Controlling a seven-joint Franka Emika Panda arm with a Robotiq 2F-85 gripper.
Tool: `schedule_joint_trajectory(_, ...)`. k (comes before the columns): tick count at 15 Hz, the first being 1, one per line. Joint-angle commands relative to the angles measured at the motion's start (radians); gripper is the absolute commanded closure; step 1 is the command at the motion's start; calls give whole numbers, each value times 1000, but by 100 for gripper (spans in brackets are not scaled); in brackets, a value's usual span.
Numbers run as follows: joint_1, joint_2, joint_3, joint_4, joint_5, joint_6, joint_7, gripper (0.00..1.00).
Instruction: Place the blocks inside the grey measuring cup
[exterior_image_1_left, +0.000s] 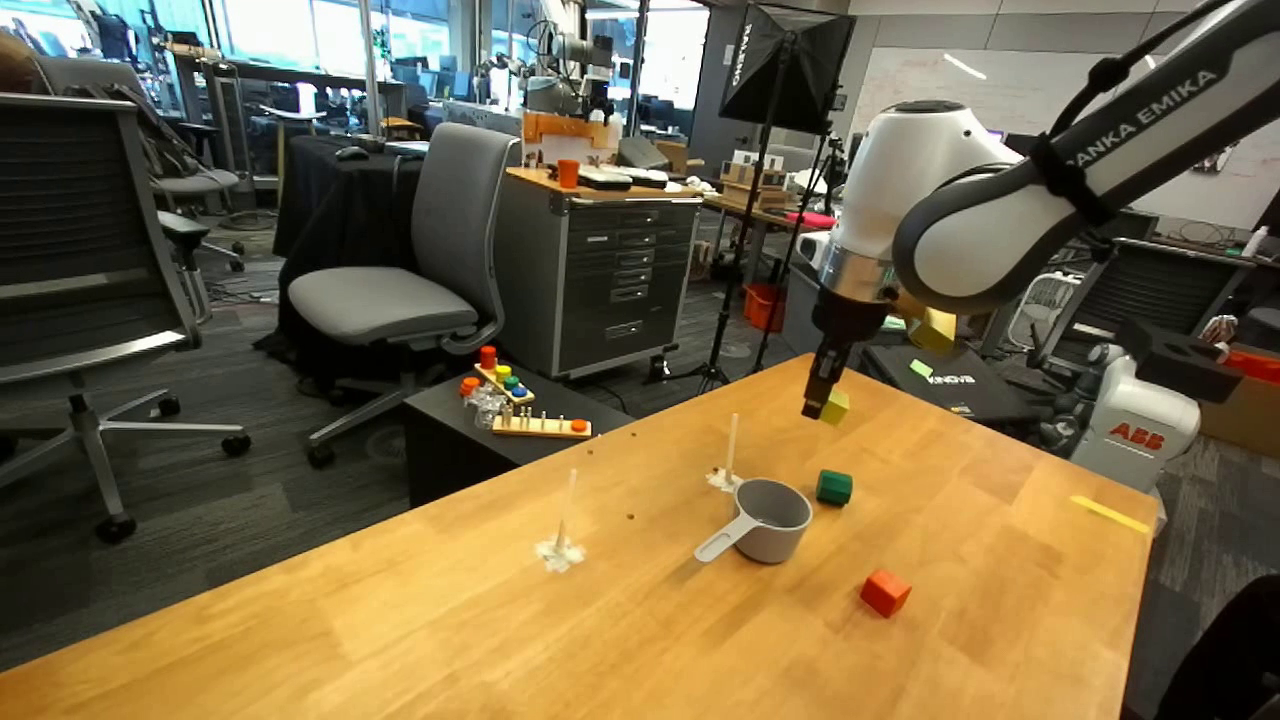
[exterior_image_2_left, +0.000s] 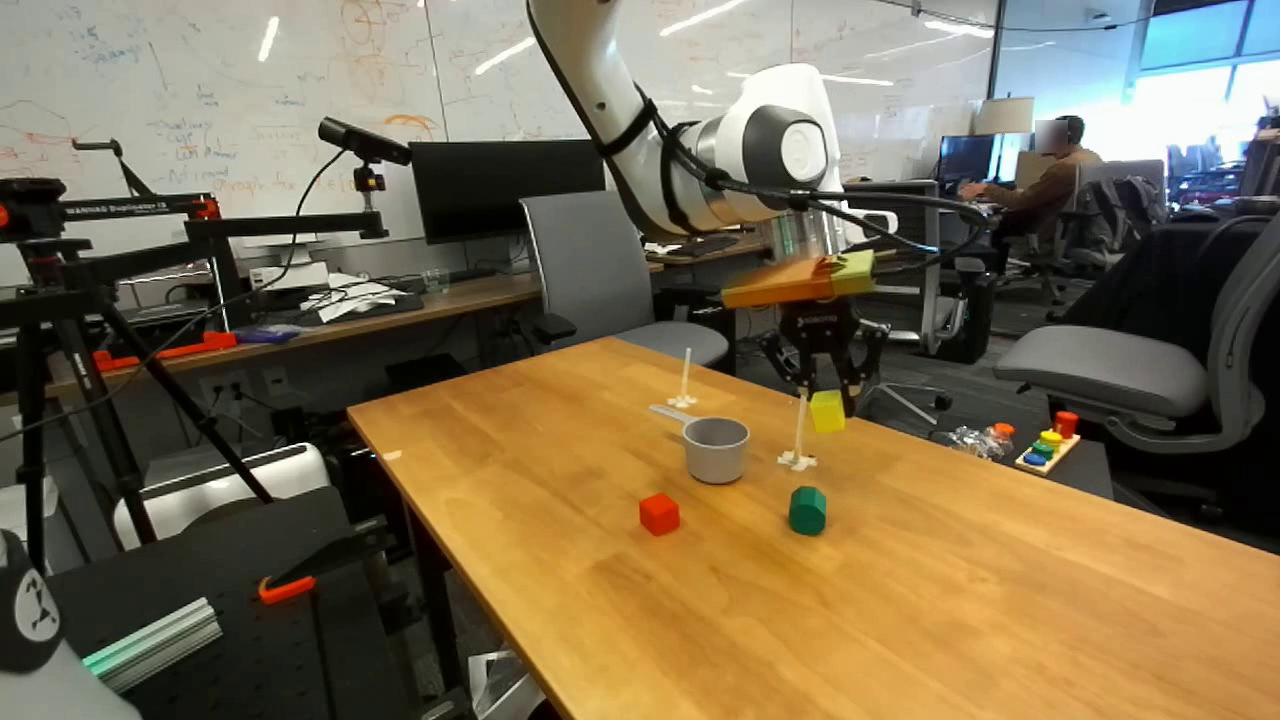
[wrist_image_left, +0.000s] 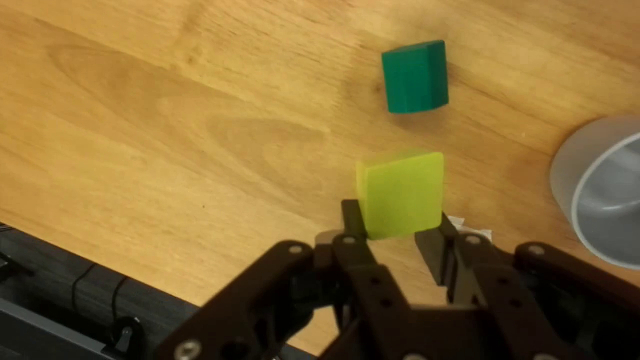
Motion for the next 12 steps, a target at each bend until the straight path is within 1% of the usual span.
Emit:
schedule_joint_trajectory(1, 69, -15, -19, -5, -19, 4, 120, 92)
schedule_joint_trajectory(5, 146, 22, -27, 13, -26, -9, 254, 92)
schedule_joint_trajectory(6, 156, 33, -27, 24, -25, -13, 271, 92)
schedule_joint_trajectory(7, 158, 48, -26, 47, -18, -23, 278, 92)
schedule_joint_trajectory(12, 168, 75, -22, 66, -3, -23, 315, 92)
